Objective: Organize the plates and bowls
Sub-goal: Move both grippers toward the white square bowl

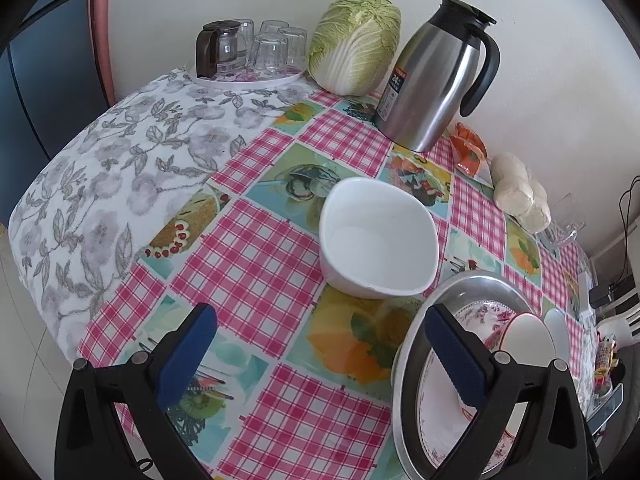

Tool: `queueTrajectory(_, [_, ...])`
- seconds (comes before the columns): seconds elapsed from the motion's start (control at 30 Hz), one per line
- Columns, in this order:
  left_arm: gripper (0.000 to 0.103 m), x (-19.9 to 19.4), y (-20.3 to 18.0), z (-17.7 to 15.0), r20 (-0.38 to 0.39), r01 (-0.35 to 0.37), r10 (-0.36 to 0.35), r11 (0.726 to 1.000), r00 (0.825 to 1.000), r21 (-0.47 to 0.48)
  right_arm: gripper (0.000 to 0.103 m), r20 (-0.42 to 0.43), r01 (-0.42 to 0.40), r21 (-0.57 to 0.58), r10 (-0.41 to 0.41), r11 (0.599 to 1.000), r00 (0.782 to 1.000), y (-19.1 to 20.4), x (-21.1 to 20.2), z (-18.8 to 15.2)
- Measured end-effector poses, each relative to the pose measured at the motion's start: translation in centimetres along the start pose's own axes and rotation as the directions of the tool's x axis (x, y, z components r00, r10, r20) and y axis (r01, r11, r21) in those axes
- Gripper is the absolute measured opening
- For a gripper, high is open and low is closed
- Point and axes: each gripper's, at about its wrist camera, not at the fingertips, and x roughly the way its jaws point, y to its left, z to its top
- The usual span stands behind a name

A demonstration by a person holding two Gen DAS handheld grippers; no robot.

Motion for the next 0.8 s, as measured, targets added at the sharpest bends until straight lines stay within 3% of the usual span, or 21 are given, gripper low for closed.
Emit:
queueTrajectory(0.4, [0.103, 0.3, 1.4, 2.0, 0.029, 0.068, -0.067, 0.997, 0.997, -0.035, 0.103, -0.017, 0.014, -0.010, -0.014, 1.000, 1.000, 1.5, 0.7, -0.3])
queueTrajectory(0.67, [0.103, 1.9, 3.8, 3.1, 0.044, 0.076, -0.071, 0.991, 0.996, -0.110, 0.103, -0.014, 0.003, -0.024, -0.003, 1.000, 1.000, 3.4, 1.4, 1.9])
queueTrajectory(0.8, [0.103, 2.6, 4.6, 3.3, 0.055, 0.114, -0.107, 0.982, 0.993, -0.149, 0.103, -0.026, -0.017, -0.009, 0.016, 1.000, 1.000, 4.1, 2.0, 2.8])
